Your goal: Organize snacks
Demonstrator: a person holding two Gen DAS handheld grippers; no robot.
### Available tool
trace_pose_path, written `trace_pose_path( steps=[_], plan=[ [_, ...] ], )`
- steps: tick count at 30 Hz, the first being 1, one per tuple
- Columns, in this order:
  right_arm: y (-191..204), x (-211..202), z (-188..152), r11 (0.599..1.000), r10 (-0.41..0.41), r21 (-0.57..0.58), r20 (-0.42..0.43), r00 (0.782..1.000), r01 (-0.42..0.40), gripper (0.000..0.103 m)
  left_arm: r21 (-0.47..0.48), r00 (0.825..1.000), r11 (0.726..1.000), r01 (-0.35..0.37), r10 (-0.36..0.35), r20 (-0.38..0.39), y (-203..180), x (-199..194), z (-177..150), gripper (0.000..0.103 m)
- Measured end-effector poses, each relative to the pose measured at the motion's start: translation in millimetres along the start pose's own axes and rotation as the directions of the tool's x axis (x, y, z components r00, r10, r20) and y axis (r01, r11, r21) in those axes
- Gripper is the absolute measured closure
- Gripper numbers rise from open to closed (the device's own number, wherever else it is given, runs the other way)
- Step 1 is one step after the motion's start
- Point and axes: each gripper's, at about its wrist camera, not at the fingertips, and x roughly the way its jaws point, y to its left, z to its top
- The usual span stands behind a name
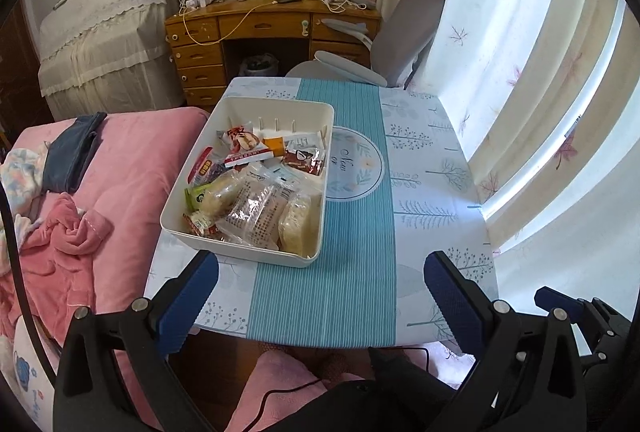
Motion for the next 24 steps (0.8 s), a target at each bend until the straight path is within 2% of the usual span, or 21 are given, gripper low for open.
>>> trace_pose_path(
  steps=[14, 24],
  plan=[
    [-7.3, 17.3, 3.3, 1.000, 0.004, 0.031, -0.074, 0.997, -0.002, 0.000, -0.023, 0.997, 1.000, -0.013, 0.011, -0.081, 3.2, 20.8, 4.8, 0.001],
    [-12.6, 24.2, 6.5, 1.000, 0.013, 0.015, -0.108, 0.994, -0.011, 0.000, -0.042, 0.997, 0.999, -0.015, 0.011, -0.080, -0.9, 22.5, 1.0, 0.001]
  ],
)
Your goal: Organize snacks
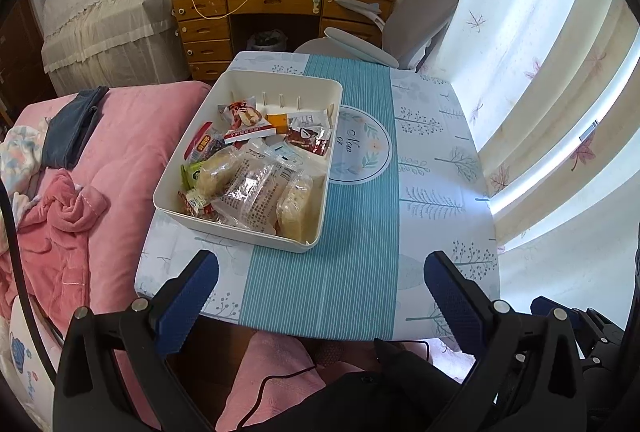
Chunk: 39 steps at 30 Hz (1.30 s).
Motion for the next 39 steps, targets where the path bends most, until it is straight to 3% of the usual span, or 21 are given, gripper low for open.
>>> trace_pose_path(
  steps=[39],
  plan=[
    [-34.1, -1.9, 7.0, 0.999, 0.005, 0.050, -0.009, 1.000, -0.005, 0.000, 0.030, 1.000, 0.999, 0.014, -0.015, 0.021, -29.7, -0.1, 5.9, 0.001]
  ],
)
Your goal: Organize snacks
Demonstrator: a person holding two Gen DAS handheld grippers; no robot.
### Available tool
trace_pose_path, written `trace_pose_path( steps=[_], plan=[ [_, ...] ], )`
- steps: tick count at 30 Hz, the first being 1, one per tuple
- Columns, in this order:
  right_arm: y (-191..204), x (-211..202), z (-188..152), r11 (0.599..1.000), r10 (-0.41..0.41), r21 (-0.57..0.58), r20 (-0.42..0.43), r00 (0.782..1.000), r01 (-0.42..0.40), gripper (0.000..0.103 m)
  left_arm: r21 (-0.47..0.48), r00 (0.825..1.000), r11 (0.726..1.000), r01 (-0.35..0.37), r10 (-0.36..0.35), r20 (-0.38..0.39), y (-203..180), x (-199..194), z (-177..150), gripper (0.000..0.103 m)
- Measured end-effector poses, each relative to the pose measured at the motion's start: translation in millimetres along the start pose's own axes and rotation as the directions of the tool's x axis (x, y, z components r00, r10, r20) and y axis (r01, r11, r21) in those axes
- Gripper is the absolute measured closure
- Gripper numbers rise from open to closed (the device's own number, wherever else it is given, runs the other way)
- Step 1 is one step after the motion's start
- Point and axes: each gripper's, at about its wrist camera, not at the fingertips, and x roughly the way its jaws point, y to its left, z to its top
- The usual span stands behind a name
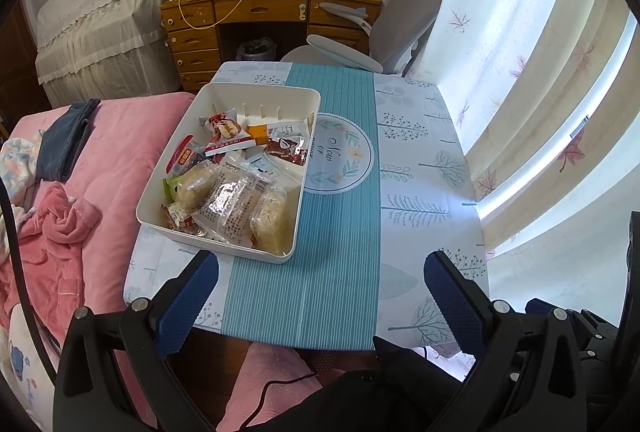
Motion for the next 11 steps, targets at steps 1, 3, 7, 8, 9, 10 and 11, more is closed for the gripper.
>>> trace_pose_path(
  steps=[1, 3, 7, 8, 9, 10, 11],
  plan=[
    [0.6, -0.2, -0.5, 1.000, 0.002, -0.003, 0.000, 1.000, -0.002, 0.000, -0.002, 1.000, 1.000, -0.001, 0.001, 0.000, 0.6, -0.6, -0.5, 0.001],
    [2.6, -1.0, -1.6, 1.000, 0.006, -0.006, -0.003, 1.000, -0.006, 0.000, -0.005, 1.000, 1.000, -0.005, 0.005, -0.001, 1.4, -2.0, -1.7, 0.001],
    [5.8, -1.7, -3.5, 1.000, 0.013, -0.010, -0.007, 1.000, -0.013, 0.000, -0.009, 1.000, 1.000, -0.012, 0.012, -0.001, 3.7, -6.0, -4.1, 0.001],
    [6.3, -1.8, -4.4, 1.000, 0.014, -0.010, -0.009, 1.000, -0.014, 0.000, -0.008, 1.000, 1.000, -0.013, 0.013, -0.001, 4.1, -6.6, -4.6, 0.001],
    [6.8, -2.1, -4.7, 1.000, 0.015, -0.010, -0.009, 1.000, -0.015, 0.000, -0.008, 1.000, 1.000, -0.015, 0.015, -0.001, 4.1, -7.4, -5.0, 0.001],
    [7.7, -2.4, -6.2, 1.000, 0.016, -0.010, -0.010, 1.000, -0.016, 0.000, -0.006, 1.000, 1.000, -0.016, 0.016, -0.002, 4.3, -8.3, -6.1, 0.001],
    [8.2, -2.6, -7.0, 1.000, 0.017, -0.010, -0.011, 1.000, -0.017, 0.000, -0.005, 1.000, 1.000, -0.016, 0.016, -0.003, 4.5, -8.9, -7.1, 0.001]
  ],
)
